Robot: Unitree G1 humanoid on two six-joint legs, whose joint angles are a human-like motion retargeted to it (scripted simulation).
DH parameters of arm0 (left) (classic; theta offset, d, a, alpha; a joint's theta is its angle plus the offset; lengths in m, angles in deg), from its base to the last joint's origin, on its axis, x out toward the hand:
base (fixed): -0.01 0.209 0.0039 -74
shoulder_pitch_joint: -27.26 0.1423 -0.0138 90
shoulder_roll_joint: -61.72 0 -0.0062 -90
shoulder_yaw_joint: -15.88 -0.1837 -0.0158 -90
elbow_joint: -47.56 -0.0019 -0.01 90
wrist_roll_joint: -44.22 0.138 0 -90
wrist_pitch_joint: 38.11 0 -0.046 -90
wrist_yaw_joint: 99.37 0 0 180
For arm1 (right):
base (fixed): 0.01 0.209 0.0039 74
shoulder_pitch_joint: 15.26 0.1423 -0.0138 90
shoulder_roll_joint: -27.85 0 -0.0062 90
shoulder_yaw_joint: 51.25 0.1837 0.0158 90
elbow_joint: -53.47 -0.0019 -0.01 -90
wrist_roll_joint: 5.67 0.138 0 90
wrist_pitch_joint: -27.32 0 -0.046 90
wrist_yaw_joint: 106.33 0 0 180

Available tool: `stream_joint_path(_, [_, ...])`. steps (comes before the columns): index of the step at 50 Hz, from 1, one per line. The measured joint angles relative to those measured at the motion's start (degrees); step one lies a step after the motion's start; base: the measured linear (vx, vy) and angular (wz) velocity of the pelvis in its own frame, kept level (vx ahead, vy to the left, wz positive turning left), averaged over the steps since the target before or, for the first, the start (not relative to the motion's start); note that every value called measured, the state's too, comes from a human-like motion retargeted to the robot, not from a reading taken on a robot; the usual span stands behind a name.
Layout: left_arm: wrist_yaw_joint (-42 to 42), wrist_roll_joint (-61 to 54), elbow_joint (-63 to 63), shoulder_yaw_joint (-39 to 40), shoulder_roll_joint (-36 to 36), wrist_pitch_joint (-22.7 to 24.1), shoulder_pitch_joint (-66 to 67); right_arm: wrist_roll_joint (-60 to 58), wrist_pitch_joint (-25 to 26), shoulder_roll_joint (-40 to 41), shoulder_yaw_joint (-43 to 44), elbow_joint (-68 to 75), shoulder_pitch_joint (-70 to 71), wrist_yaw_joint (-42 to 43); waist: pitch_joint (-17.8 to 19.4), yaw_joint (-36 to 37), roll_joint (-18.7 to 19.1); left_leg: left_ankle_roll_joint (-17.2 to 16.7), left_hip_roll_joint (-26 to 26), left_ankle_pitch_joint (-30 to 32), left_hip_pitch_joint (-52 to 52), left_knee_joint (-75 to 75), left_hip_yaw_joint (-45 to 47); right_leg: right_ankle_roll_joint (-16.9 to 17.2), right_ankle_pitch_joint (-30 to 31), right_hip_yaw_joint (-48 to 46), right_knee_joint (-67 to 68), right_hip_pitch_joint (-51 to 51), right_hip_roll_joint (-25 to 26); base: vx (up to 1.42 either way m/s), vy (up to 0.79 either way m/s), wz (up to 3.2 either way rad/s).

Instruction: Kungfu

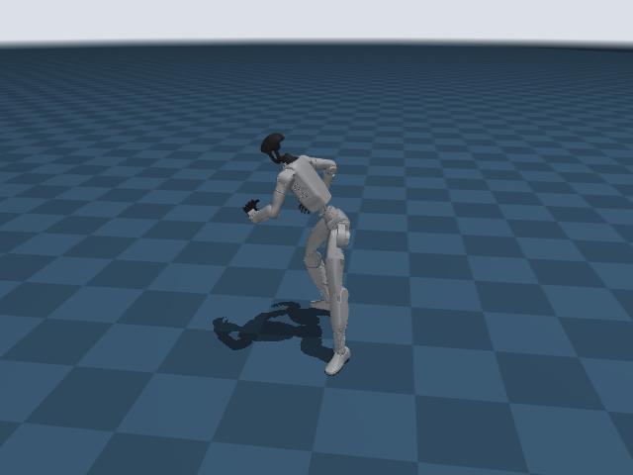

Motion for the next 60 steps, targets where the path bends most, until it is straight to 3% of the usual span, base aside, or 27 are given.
stream_joint_path(3, [-2.06,-2.45,8.41,0.77,-8.29,-1.93,-4.82,21.27,9.30,-0.81,6.77,-4.01,-12.21,-7.06,-0.25,0.37,-0.78,-0.08,0.07,-1.99,-3.17,3.14,-2.16,2.27,3.42,0.58,-5.08,2.83,-0.42,0.21,0.36,0.46])
stream_joint_path(6, [-2.45,-3.76,14.66,2.01,-13.69,-3.57,-9.54,39.43,14.59,-0.96,11.51,-7.81,-21.42,-7.06,-1.09,1.35,-1.02,1.09,0.03,-5.61,-7.36,8.70,-5.45,5.38,7.66,1.93,-11.07,6.85,-0.83,0.32,0.50,0.66])
stream_joint_path(10, [-1.34,-1.94,18.57,5.40,-10.26,-6.72,-13.23,47.86,8.79,2.08,9.08,-11.73,-23.85,3.21,-3.41,7.03,1.48,2.76,-2.06,-12.95,-15.15,21.13,-16.21,9.35,14.34,1.54,-19.91,16.32,-3.40,0.54,0.80,1.19])
stream_joint_path(12, [-2.04,0.76,18.73,6.88,-4.84,-8.08,-16.19,43.64,6.21,6.98,1.89,-8.39,-12.94,5.02,-4.65,13.78,2.82,2.40,-3.25,-16.27,-17.79,25.93,-20.00,9.76,18.09,-0.79,-24.35,21.47,-4.46,0.50,1.00,1.08])
stream_joint_path(15, [-2.31,3.77,19.75,9.74,1.44,-8.56,-19.82,38.39,4.17,18.60,-6.36,15.62,16.49,-4.05,-9.02,23.02,3.81,3.28,-5.54,-21.62,-21.68,32.55,-20.87,9.76,22.88,-5.33,-29.33,27.52,-7.54,0.48,0.87,1.54])
stream_joint_path(17, [-3.34,4.81,21.60,13.36,1.96,-9.17,-19.23,37.35,5.72,27.05,-5.50,47.90,43.14,-13.06,-12.51,25.64,3.81,4.55,-8.47,-25.56,-23.87,37.05,-19.55,9.76,24.94,-8.55,-31.20,30.43,-10.82,0.41,0.67,2.07])
stream_joint_path(18, [-4.39,5.18,22.50,15.38,1.55,-9.22,-18.91,31.43,11.94,29.30,1.42,64.11,53.83,-17.17,-12.98,26.59,3.57,5.31,-10.47,-27.21,-24.40,39.17,-18.60,9.76,25.73,-9.46,-31.79,31.82,-13.06,0.37,0.71,1.89])
stream_joint_path(20, [-7.10,5.09,23.17,17.93,2.25,-8.90,-19.48,19.58,23.90,28.78,15.52,87.35,65.94,-16.40,-14.23,32.04,2.67,6.59,-13.00,-29.85,-25.90,42.85,-17.79,9.76,27.00,-11.22,-32.60,33.85,-16.20,0.38,0.59,1.45])
stream_joint_path(22, [-8.07,4.45,23.20,15.99,0.66,-8.69,-21.96,39.95,22.39,23.77,10.01,92.55,68.99,-13.43,-15.84,36.16,-1.53,7.61,-15.13,-31.98,-28.32,45.40,-16.94,9.76,28.03,-13.10,-32.44,33.92,-18.85,0.42,0.13,1.43])
stream_joint_path(23, [-7.35,4.84,23.63,15.24,-0.41,-9.08,-22.62,47.19,19.32,23.26,8.25,92.55,69.80,-11.78,-16.46,37.53,-3.32,7.91,-16.04,-32.70,-29.29,46.51,-16.70,9.76,28.40,-13.82,-32.43,34.33,-19.79,0.37,-0.02,1.09])
stream_joint_path(25, [-5.50,6.78,25.21,15.14,-2.24,-11.02,-23.77,46.86,13.48,25.59,12.34,92.55,71.75,-10.47,-14.20,40.30,-4.36,8.41,-15.88,-33.55,-28.51,48.34,-16.66,8.99,28.61,-14.67,-32.54,37.51,-19.58,0.20,-0.07,0.27])
stream_joint_path(27, [-5.45,8.61,26.22,16.24,-4.16,-12.89,-23.80,38.92,12.91,28.10,13.81,91.43,73.55,-14.16,-12.51,40.66,-3.67,8.77,-14.29,-34.13,-28.25,49.56,-17.86,7.00,28.75,-14.58,-32.36,39.30,-17.31,0.11,-0.08,-0.26])
stream_joint_path(30, [-6.64,9.00,27.34,18.77,-7.13,-13.42,-20.00,33.27,16.29,31.47,6.87,90.23,73.64,-17.89,-14.40,37.37,-4.06,9.12,-13.97,-34.23,-31.11,49.96,-19.94,5.45,29.39,-13.83,-31.13,37.21,-15.89,0.18,-0.06,-0.08])
stream_joint_path(33, [-6.59,7.72,28.61,23.05,-7.87,-13.42,-15.01,32.89,13.15,33.64,3.79,87.50,73.63,-12.55,-13.49,35.78,-4.62,8.77,-12.82,-33.37,-30.80,48.88,-20.27,5.42,29.12,-13.51,-30.89,36.23,-14.91,-0.01,-0.17,-0.33])
stream_joint_path(35, [-7.15,7.22,29.15,25.43,-7.86,-14.02,-11.28,33.44,11.03,34.43,3.40,83.98,73.02,-11.10,-12.42,35.14,-5.58,8.57,-12.55,-32.40,-29.76,48.09,-19.90,7.26,29.04,-13.67,-31.65,36.69,-14.62,-0.07,-0.21,-0.26])
stream_joint_path(38, [-8.41,6.76,29.34,31.86,-8.36,-14.50,-2.53,33.99,9.89,34.21,2.43,76.58,72.80,-9.74,-11.56,34.83,-6.46,7.87,-10.85,-30.21,-28.48,46.12,-20.15,9.64,28.18,-13.35,-32.34,35.83,-13.03,-0.14,-0.28,-0.72])
stream_joint_path(42, [-8.23,5.30,25.98,45.03,-7.13,-14.57,14.12,30.95,8.53,32.04,-0.88,63.32,74.87,-6.03,-11.71,33.38,-7.44,5.71,-7.77,-26.90,-25.47,42.49,-20.03,9.76,25.27,-9.22,-30.23,30.88,-10.83,-0.22,-0.33,-1.22])
stream_joint_path(46, [-5.93,0.68,15.06,58.21,3.28,-16.80,30.83,24.52,9.41,25.74,-4.68,45.71,76.91,-2.35,-11.80,29.52,-9.60,2.05,-10.26,-22.44,-16.63,34.62,-19.58,9.76,21.63,-3.12,-23.73,25.05,-13.71,-0.07,-0.25,-0.82])
stream_joint_path(50, [-0.62,-12.81,-4.42,65.76,14.32,-22.24,41.64,19.41,9.29,16.56,-7.66,25.26,79.97,4.41,-12.91,23.45,-14.00,-3.21,-15.40,-14.20,-6.20,21.75,-21.27,9.03,18.01,7.43,-17.79,16.96,-13.97,-0.32,-0.57,-1.03])
stream_joint_path(52, [4.85,-30.56,-15.59,66.79,16.62,-23.94,44.94,18.91,8.58,10.86,-7.03,13.30,81.13,9.15,-14.59,19.11,-16.59,-3.21,-17.57,-10.80,-2.07,15.37,-20.44,8.96,15.82,13.00,-14.60,11.58,-13.04,-0.40,-0.58,-1.06])
stream_joint_path(55, [19.38,-70.62,-28.46,65.43,20.51,-23.71,46.68,19.34,5.44,2.17,-1.76,-7.19,80.01,15.77,-17.25,12.59,-17.38,-3.21,-16.87,-8.12,4.78,6.46,-19.78,8.66,12.19,12.65,-9.85,8.06,-10.84,-0.29,-0.80,-1.34])
stream_joint_path(58, [36.01,-105.33,-41.31,61.28,24.29,-31.22,42.87,18.58,0.66,-9.75,14.36,-23.83,73.70,17.84,-22.98,3.87,-14.02,-3.21,-15.29,-6.57,5.16,-1.54,-13.63,7.12,6.80,8.15,-2.02,2.38,-11.09,-0.19,-0.94,0.08])
stream_joint_path(60, [40.58,-117.08,-50.84,60.84,26.20,-35.88,37.98,15.31,-2.70,-17.64,30.60,-29.44,65.62,18.81,-25.70,0.10,-11.94,-3.21,-11.99,-5.16,4.13,-3.44,-12.38,5.07,0.28,4.94,2.62,1.06,-10.05,-0.14,-0.93,0.19])
